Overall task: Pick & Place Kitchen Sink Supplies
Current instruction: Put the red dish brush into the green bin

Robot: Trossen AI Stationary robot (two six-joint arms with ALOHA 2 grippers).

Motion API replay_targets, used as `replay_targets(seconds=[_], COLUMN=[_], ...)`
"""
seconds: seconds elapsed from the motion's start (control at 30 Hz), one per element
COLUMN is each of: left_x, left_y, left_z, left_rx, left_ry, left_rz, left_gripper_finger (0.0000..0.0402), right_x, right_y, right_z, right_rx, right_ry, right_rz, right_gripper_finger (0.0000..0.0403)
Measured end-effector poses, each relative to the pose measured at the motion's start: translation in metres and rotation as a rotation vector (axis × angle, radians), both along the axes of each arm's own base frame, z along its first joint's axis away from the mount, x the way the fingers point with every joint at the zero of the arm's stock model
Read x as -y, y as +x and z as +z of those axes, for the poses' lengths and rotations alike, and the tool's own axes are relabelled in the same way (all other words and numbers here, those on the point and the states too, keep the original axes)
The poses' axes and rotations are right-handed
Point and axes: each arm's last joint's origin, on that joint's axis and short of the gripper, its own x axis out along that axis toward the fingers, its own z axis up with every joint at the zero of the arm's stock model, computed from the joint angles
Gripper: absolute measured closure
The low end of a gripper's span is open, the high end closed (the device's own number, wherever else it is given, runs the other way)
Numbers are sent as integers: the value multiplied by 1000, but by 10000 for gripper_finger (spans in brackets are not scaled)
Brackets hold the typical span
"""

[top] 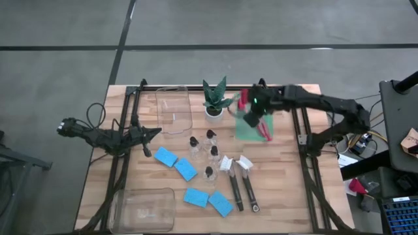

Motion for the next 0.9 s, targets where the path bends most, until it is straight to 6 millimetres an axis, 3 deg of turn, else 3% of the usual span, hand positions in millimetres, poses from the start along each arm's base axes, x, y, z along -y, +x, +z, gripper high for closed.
replay_targets(seconds=[0.27, 0.4, 0.57, 0.9], left_x=[0, 0, 0, 0], left_y=[0, 0, 0, 0], left_z=[0, 0, 0, 0], left_rx=[0, 0, 0, 0], left_ry=[0, 0, 0, 0], left_rz=[0, 0, 0, 0], left_gripper_finger=[401, 401, 401, 401], right_x=[72, 97, 110, 117], right_y=[-4, -1, 9, 22], right_z=[-26, -47, -70, -102], right_rx=[-124, -160, -207, -208], right_ry=[55, 103, 133, 286], right_rz=[-105, -114, -101, -181], right_gripper_finger=[353, 353, 353, 353])
